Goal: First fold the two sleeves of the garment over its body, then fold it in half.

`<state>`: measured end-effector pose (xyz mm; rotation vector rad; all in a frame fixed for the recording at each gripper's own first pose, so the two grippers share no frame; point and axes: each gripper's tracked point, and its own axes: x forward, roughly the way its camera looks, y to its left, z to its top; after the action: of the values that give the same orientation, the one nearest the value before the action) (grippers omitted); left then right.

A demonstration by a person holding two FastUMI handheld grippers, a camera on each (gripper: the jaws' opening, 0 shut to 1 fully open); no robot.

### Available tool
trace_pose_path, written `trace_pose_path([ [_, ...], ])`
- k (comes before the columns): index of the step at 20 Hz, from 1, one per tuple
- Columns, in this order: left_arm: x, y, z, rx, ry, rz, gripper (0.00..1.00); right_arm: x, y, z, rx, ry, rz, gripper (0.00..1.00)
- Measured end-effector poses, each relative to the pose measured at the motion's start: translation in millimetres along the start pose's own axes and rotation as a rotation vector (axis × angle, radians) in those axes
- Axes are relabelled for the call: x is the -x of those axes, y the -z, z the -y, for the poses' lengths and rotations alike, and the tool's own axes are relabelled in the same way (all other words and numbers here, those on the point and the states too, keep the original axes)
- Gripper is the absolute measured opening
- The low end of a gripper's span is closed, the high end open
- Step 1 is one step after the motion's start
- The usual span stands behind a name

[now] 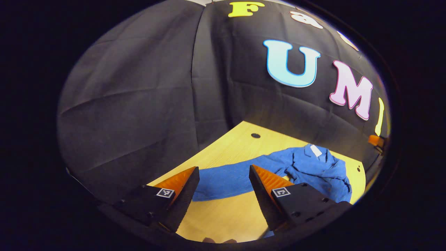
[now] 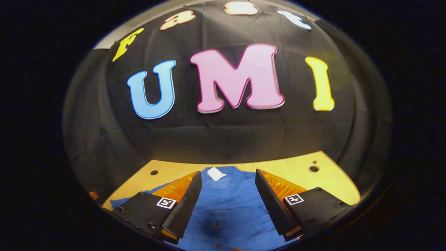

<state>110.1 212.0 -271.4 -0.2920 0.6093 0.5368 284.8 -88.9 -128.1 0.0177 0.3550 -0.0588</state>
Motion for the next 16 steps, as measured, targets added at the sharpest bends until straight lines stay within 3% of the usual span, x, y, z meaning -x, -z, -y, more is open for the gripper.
trace_pose_path([
  [4,-53,35,-42,0.044,-0.081,-0.144,0.84,73,-83,63,0.167,0.127,0.222,0.96],
  [6,-69,43,-56,0.088,-0.126,-0.197,0.84,104,-108,77,0.191,0.158,0.255,0.96],
  [11,-102,67,-49,0.153,-0.121,-0.300,0.85,162,-126,55,0.161,0.103,0.258,0.96],
  [12,-101,73,-51,0.175,-0.135,-0.322,0.85,167,-127,45,0.161,0.079,0.266,0.86],
  [16,-108,78,-46,0.200,-0.207,-0.326,0.83,167,-132,33,0.232,0.055,0.285,0.92],
])
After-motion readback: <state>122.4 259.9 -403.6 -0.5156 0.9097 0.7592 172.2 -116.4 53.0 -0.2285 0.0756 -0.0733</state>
